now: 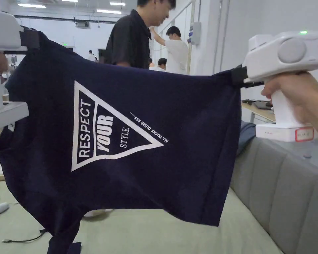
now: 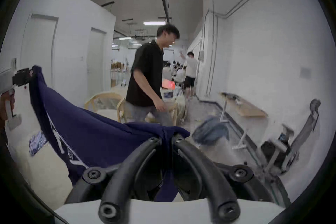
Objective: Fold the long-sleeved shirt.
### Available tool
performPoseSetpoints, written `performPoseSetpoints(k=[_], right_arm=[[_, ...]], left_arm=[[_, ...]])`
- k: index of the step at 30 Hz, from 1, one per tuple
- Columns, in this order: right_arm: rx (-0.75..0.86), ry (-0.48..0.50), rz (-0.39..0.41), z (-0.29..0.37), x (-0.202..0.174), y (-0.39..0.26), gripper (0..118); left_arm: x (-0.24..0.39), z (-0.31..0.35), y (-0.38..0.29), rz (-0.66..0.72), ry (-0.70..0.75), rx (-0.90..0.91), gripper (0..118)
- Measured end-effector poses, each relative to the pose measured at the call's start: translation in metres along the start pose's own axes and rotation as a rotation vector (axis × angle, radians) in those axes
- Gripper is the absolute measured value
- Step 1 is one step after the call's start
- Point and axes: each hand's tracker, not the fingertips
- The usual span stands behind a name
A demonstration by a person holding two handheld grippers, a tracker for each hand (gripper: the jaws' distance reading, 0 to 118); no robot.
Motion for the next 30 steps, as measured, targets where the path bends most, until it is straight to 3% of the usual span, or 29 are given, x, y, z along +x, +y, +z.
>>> performPoseSetpoints(k=[7,13,19,23,27,30], right_arm=[[0.08,-0.072,-0.014,-0.004,-0.003,0.09,8],[0.074,-0.105,-0.031,-0.019,0.001,0.084,8],[-0.101,-0.088,-0.082,-0.066,-0.004,-0.031,8],[-0.231,-0.049,-0.161,-0.109,-0.008,-0.137,8],[-0.401,-0.014,-0.144,-0.133,-0.014,-0.227,8],[-0.417,-0.001,-0.178,-0.124,-0.019,-0.259,8]], left_arm=[[0.022,-0.019,0.053,-0.047,0.041,0.068,7],[0.015,-0.045,0.035,-0.021,0.033,0.042,7],[0.021,-0.054,-0.065,-0.036,0.023,-0.088,7],[0.008,-0.068,-0.159,-0.005,0.024,-0.238,7],[-0.004,-0.061,-0.242,0.02,0.015,-0.359,7],[-0.012,-0.045,-0.274,0.021,0.021,-0.395,7]])
